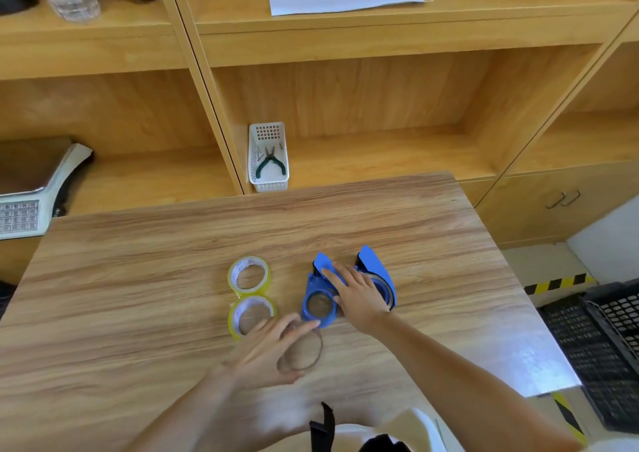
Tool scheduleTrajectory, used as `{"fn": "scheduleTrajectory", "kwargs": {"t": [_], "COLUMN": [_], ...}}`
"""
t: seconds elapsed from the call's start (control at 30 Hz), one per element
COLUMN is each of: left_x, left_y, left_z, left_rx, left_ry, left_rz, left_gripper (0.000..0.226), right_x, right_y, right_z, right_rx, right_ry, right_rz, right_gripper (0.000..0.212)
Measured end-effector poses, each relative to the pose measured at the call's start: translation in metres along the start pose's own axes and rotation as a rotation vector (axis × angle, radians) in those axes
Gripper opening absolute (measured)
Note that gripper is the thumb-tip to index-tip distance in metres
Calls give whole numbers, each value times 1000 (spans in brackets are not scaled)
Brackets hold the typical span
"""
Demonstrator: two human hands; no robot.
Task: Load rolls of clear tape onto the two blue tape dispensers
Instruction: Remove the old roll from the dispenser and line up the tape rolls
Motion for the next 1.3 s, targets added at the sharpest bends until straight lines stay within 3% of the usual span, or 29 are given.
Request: {"fn": "scheduleTrajectory", "kwargs": {"t": [0.5, 0.6, 0.73, 0.93, 1.3], "left_x": [-6, -13, -22, -4, 43], "left_y": [30, 21, -6, -76, -156], "left_z": [26, 13, -13, -28, 17], "left_rx": [-178, -97, 36, 77, -155], "left_ry": [-93, -89, -133, -223, -288], "left_rz": [14, 2, -40, -10, -42], "left_gripper": [89, 73, 56, 58, 88], "right_x": [-5, 0, 18, 60, 103], "right_y": [9, 9, 8, 11, 27], "right_z": [0, -3, -18, -27, -17], "right_rx": [20, 10, 32, 78, 110], "right_ry": [35, -20, -42, -2, -126], "right_rz": [-40, -22, 35, 217, 365], "right_gripper": [58, 63, 86, 74, 75]}}
Point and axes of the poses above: each hand's wrist, its own y-axis away from the middle knuckle, its own z-axis out of the palm, x = y × z, the point moved 8 cm from there along -y, towards the middle knuckle, and after that the axes turned 9 degrees about -y, right-handed, at the moved point
